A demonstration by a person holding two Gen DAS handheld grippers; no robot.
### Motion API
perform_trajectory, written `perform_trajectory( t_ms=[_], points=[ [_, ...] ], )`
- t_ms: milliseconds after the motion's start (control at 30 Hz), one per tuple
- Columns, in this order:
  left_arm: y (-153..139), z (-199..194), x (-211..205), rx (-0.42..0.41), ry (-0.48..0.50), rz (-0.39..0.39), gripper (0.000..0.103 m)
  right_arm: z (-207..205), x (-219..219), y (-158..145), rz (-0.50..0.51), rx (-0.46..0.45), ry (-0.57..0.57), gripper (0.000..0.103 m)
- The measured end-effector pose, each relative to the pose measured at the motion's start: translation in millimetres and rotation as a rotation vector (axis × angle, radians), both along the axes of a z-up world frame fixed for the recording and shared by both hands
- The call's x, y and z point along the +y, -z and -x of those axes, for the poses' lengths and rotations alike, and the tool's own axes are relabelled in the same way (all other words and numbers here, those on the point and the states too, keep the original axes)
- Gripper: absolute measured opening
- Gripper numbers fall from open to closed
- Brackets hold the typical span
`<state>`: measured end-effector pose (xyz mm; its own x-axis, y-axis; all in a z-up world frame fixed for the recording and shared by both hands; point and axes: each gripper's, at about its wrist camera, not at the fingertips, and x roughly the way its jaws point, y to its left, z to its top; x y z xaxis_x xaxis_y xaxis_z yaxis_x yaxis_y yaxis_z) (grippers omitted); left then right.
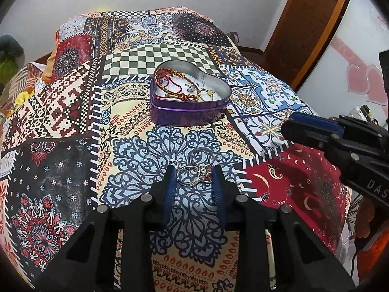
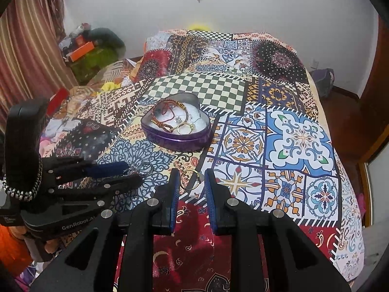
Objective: Organize jewelry
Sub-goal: 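Grasp a gold ring with the right gripper while the left grasps a silver stone ring, then carry both rings over the heart tin and open both grippers inside it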
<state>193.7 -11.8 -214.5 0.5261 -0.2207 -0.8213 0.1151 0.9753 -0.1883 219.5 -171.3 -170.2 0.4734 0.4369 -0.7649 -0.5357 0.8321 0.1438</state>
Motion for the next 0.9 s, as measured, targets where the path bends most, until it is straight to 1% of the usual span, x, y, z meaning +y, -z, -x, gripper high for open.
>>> perform_trajectory(
  t_ms=[167,567,767,900],
  points=[
    [-8.5,3.3,4.1,-0.023,-0.006,0.002,0.030,-3.5,0.9,-6.0,-0.015,-0.011,0.007,0.018],
    [-53.0,-7.2,26.4,-0.155,-0.043,0.013,0.030,-17.5,9.1,-24.7,-0.048,-0.062,0.011,0.018],
    [-64.0,-16.9,32.8,-0.191,-0.049,0.009,0.030,-26.0,14.6,-29.5,-0.064,-0.083,0.006,0.018],
    [-65.8,-25.3,34.5,-0.205,-0.043,0.006,0.030,-35.0,18.0,-27.8,-0.072,-0.084,0.004,0.018]
  ],
)
